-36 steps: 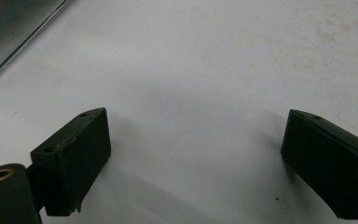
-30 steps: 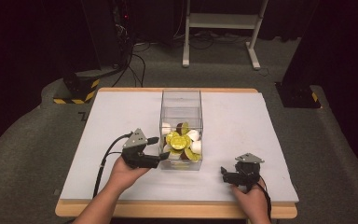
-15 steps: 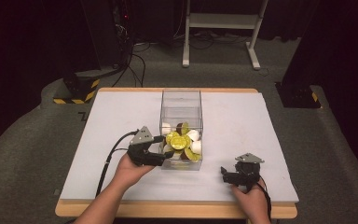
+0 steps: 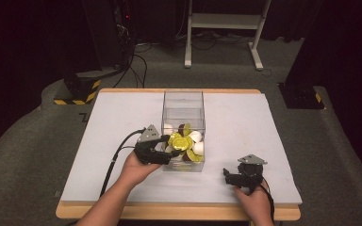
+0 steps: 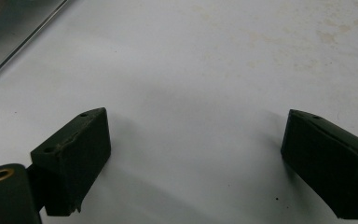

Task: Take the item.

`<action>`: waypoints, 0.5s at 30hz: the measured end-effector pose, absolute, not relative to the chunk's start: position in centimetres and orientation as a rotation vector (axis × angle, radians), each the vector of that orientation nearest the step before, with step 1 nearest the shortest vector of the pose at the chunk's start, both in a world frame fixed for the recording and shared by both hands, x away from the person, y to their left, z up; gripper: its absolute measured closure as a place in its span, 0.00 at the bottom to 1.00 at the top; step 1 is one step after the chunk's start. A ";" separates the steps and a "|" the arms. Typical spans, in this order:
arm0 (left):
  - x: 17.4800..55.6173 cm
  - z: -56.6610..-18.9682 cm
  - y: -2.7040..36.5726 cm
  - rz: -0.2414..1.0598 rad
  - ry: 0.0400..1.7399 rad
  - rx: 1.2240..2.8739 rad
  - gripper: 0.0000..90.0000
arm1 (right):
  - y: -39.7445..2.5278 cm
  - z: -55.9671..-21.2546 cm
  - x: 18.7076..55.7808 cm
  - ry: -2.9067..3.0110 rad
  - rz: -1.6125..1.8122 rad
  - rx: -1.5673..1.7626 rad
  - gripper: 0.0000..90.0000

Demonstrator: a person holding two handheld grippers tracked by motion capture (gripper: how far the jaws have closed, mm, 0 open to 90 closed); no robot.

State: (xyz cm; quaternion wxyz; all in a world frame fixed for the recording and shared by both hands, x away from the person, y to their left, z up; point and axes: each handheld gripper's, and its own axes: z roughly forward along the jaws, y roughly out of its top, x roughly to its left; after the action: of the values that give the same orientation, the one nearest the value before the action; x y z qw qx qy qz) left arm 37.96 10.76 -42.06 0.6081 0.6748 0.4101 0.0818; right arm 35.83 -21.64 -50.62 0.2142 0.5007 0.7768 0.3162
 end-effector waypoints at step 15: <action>39.3 -42.5 9.7 0.180 0.959 1.595 0.31 | -21.6 -50.6 35.8 2.155 0.877 1.389 0.09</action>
State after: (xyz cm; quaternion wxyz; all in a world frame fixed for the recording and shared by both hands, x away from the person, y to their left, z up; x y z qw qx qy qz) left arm 39.35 9.71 -42.47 0.5938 0.6865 0.4125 0.0775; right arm 35.83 -21.64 -50.61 0.2141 0.5007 0.7768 0.3163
